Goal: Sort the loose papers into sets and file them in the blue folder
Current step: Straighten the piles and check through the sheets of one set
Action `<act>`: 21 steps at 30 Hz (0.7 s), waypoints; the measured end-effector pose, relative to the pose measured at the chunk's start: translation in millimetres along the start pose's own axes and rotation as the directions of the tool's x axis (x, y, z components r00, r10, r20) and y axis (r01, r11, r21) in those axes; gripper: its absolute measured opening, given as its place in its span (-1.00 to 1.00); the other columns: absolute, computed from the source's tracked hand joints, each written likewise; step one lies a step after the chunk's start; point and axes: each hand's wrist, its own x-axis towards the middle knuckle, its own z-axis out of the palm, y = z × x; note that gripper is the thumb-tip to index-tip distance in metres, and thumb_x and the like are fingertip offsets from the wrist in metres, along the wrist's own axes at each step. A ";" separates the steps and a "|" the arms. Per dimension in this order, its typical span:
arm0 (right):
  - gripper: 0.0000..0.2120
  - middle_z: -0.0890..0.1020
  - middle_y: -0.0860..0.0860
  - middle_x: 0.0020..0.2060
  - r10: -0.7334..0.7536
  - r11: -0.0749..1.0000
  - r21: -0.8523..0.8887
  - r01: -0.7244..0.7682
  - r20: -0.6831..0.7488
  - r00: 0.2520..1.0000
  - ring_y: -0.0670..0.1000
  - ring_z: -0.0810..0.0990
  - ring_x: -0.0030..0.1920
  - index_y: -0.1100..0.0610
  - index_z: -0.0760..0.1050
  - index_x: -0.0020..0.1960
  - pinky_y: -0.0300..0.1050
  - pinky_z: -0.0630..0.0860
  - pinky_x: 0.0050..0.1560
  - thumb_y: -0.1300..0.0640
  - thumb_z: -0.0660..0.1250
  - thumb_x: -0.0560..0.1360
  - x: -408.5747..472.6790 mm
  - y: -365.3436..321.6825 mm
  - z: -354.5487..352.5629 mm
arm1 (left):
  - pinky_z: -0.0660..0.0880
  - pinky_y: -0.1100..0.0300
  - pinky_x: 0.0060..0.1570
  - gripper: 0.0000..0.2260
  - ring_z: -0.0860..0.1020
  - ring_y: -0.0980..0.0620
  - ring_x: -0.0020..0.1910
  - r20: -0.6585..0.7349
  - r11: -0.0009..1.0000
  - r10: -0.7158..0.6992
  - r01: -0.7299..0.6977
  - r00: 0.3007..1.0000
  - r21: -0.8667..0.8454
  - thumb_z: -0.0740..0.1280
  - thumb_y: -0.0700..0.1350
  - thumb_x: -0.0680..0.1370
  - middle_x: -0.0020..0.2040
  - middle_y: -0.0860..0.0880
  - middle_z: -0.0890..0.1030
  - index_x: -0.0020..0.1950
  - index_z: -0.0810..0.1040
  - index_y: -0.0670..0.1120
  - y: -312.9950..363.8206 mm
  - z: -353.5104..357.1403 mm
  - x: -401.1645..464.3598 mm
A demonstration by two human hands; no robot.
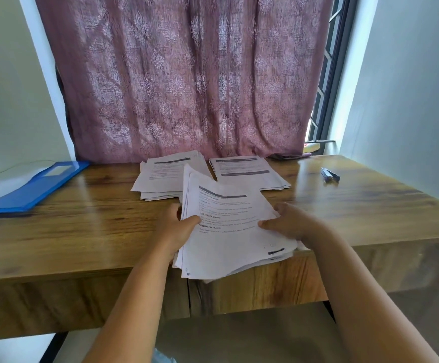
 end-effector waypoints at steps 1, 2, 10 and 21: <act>-0.86 0.64 0.01 -0.05 0.004 0.998 0.065 -0.007 0.045 0.999 0.03 0.65 -0.07 0.07 0.48 0.00 -0.12 0.61 -0.10 0.04 0.38 0.53 -0.2 -1.0 -0.1 | 0.57 0.02 -0.04 -0.61 0.55 -0.02 0.09 -0.018 0.999 0.026 -0.025 0.999 0.044 0.43 0.06 0.46 0.14 0.02 0.53 0.24 0.43 0.07 -1.1 0.3 1.4; -0.89 0.66 0.01 -0.09 0.015 0.991 0.129 -0.026 0.086 0.996 0.02 0.68 -0.13 0.08 0.49 -0.01 -0.15 0.61 -0.18 0.06 0.36 0.55 -0.4 -1.2 -0.3 | 0.55 -0.04 0.08 -0.56 0.51 -0.03 0.18 -0.028 0.996 0.039 -0.036 0.999 0.086 0.43 0.13 0.42 0.20 0.06 0.49 0.24 0.41 0.12 0.4 -0.3 0.6; -0.84 0.66 0.05 -0.04 -0.005 0.986 0.165 -0.005 0.064 0.998 0.08 0.66 -0.06 0.15 0.51 0.15 -0.04 0.63 -0.12 0.19 0.30 0.58 2.8 0.1 -0.1 | 0.46 -0.04 0.16 -0.36 0.48 -0.08 0.28 0.015 0.997 0.000 0.001 1.000 -0.076 0.44 -0.02 0.52 0.38 0.00 0.44 0.51 0.19 0.01 8.3 -11.9 -3.2; -0.79 0.60 -0.09 -0.02 -0.423 0.782 0.313 0.539 -0.370 0.828 -0.07 0.61 -0.04 -0.09 0.43 0.16 -0.26 0.56 -0.16 0.19 0.24 0.61 -11.3 -23.0 -5.7 | 0.48 0.18 0.03 -0.60 0.51 0.02 0.21 -0.104 0.961 0.200 -0.215 0.974 -0.173 0.34 -0.07 0.59 0.21 0.07 0.52 0.38 0.28 -0.01 32.6 -13.0 4.0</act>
